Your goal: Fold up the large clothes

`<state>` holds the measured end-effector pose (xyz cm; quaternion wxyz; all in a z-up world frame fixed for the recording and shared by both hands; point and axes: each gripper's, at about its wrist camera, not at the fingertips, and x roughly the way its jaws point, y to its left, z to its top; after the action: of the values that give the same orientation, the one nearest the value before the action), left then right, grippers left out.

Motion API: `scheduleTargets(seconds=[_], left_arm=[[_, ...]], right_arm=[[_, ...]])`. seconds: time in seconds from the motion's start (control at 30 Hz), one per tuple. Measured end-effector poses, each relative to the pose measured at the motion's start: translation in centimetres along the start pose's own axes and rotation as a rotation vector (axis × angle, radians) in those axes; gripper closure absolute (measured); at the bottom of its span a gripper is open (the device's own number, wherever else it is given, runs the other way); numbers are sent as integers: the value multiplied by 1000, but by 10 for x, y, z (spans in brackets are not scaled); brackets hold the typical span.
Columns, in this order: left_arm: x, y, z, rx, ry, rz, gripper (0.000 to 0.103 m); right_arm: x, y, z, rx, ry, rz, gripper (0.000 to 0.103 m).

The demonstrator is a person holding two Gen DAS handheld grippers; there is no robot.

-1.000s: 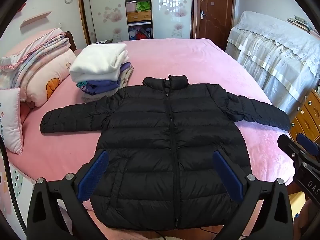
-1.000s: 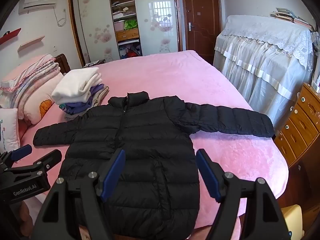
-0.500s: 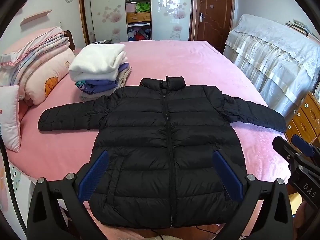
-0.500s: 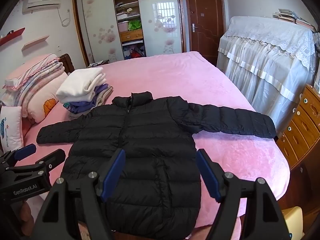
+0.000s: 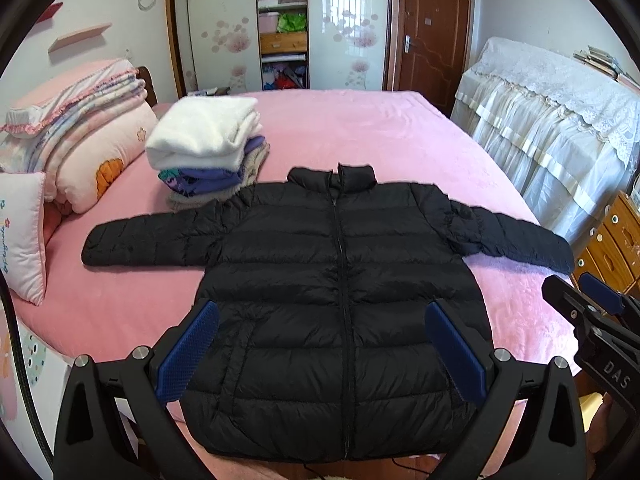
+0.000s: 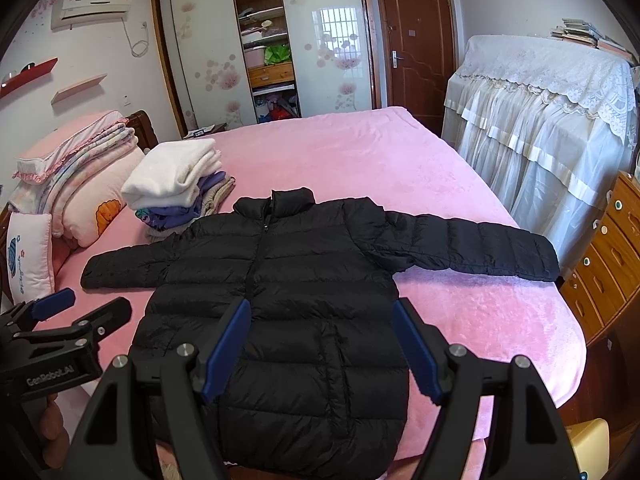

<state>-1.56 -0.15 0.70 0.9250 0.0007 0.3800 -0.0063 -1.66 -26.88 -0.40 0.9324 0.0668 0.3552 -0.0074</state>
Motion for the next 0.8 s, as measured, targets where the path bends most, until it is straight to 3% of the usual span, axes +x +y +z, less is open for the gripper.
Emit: scheduleTargets(seconds=[0.8], left_arm=[[1,10,2,20,3,-35,1]], right_arm=[[12,38,12,-65,32,-35,29]])
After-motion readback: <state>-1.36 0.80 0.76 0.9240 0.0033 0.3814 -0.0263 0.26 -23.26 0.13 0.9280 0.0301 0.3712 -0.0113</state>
